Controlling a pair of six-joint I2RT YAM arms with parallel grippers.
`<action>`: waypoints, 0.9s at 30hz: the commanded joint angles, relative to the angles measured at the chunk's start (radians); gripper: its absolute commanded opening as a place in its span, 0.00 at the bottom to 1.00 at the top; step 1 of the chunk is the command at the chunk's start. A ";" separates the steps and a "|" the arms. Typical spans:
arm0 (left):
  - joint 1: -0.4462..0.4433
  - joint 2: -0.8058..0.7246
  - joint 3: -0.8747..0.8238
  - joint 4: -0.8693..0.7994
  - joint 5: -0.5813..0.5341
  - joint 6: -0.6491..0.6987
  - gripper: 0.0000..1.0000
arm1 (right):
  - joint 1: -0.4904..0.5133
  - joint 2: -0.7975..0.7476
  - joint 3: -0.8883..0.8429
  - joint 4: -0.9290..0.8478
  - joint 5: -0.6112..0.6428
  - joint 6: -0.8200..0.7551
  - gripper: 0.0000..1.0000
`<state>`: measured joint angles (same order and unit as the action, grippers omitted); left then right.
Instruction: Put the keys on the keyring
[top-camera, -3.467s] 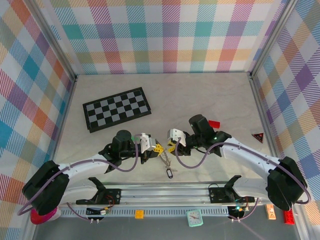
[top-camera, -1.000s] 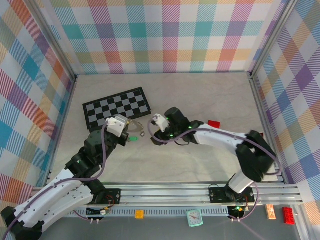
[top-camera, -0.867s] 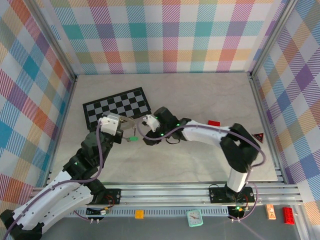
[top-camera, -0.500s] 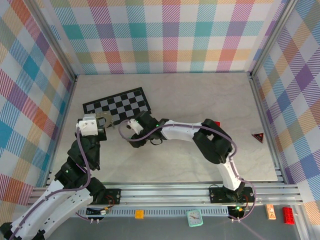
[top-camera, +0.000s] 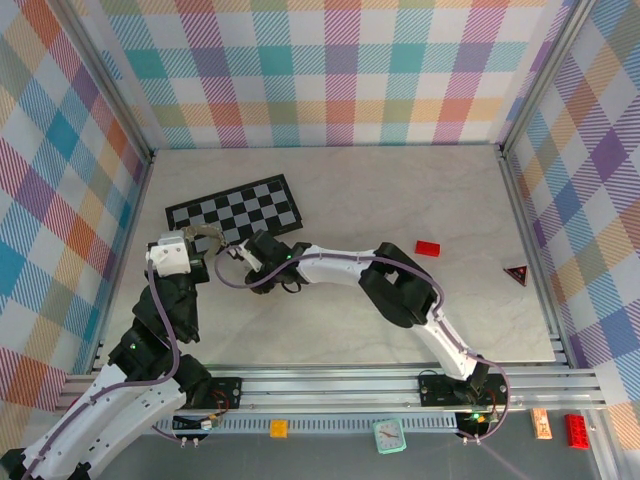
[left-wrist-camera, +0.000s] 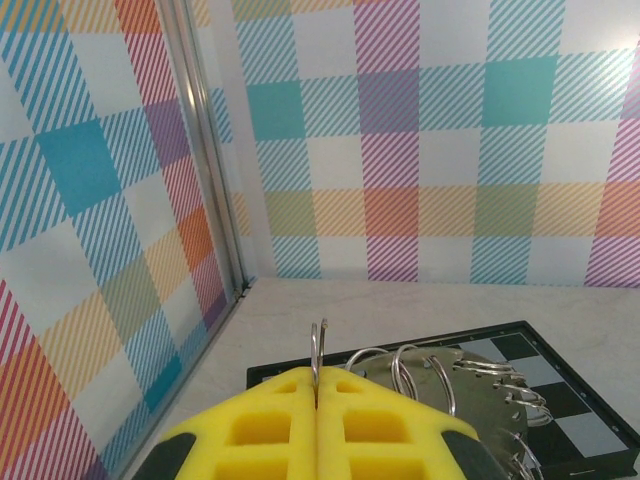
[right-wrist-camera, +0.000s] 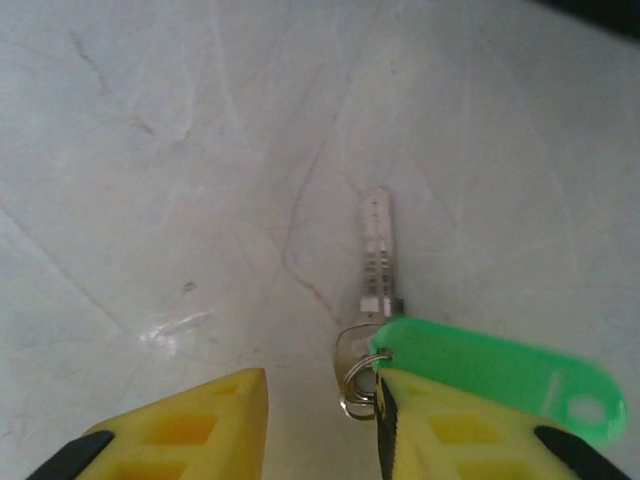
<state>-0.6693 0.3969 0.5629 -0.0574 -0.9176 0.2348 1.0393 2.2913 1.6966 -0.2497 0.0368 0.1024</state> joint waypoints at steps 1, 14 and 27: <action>0.008 -0.014 -0.007 0.028 0.004 -0.012 0.00 | 0.010 0.027 0.018 -0.055 0.077 0.020 0.28; 0.011 0.119 0.003 0.041 0.294 0.015 0.00 | 0.010 -0.318 -0.414 -0.016 0.210 0.104 0.00; 0.015 0.326 -0.006 0.163 0.588 0.034 0.00 | -0.022 -0.667 -0.797 -0.147 0.186 0.278 0.00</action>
<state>-0.6640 0.7143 0.5606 0.0105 -0.4156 0.2569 1.0325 1.6714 0.9276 -0.3546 0.2440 0.3241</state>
